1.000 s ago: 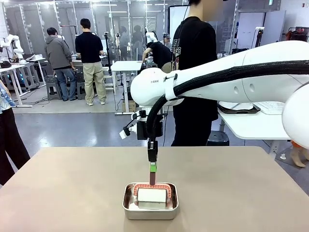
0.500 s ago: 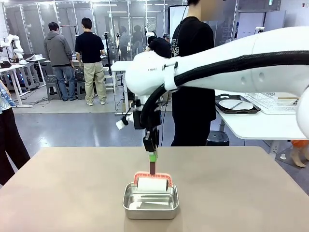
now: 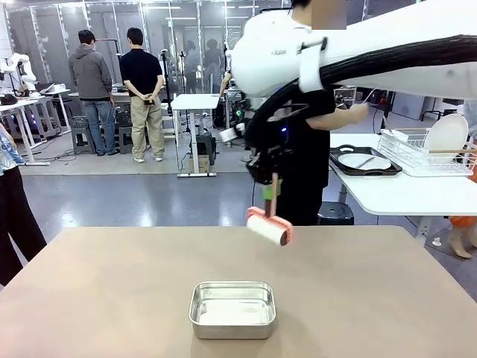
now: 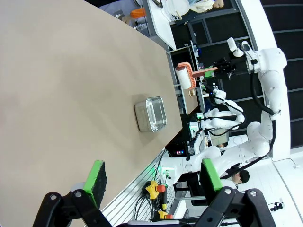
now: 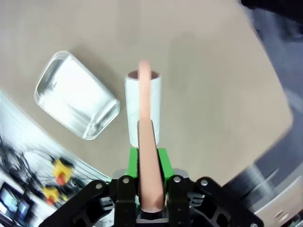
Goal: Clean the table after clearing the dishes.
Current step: When the right (or left) Handle tray is removed, use the right hand (or left hand) to clean the right (or left) side of the table with the Lint Roller.
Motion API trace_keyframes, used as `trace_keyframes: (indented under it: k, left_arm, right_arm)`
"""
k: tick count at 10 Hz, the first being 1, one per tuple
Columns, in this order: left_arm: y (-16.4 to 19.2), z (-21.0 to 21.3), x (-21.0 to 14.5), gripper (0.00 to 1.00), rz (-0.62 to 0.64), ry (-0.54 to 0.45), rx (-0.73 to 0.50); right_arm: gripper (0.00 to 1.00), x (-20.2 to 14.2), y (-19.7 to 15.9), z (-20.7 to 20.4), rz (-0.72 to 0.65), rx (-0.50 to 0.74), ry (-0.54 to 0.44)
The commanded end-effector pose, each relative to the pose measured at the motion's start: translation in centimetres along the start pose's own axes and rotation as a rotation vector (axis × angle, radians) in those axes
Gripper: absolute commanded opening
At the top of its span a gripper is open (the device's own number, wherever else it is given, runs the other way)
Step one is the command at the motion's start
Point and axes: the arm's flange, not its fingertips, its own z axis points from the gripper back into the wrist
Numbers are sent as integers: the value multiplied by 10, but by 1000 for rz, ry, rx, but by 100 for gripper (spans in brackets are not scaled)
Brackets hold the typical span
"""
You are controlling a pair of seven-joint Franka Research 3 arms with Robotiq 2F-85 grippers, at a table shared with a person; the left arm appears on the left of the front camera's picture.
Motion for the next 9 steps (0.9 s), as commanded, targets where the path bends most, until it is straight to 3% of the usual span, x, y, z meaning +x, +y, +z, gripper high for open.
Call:
trace_keyframes:
  k: [1, 3, 6, 8, 9]
  left_arm:
    - [-4, 2, -1, 100, 13, 0, 9]
    - [-4, 2, -1, 100, 13, 0, 9]
    - [-4, 2, -1, 100, 13, 0, 9]
    - [-4, 2, -1, 100, 13, 0, 9]
    - [-4, 2, -1, 100, 13, 0, 9]
  right_arm:
    - [21, -35, -21, -25, -263, 50, 4]
    - [21, -64, -59, -47, -484, 183, -77]
    - [21, -103, -102, -82, -618, 384, -115]
    - [21, -105, -116, -102, -648, 411, -169]
    - [21, -94, -118, -83, -644, 370, -77]
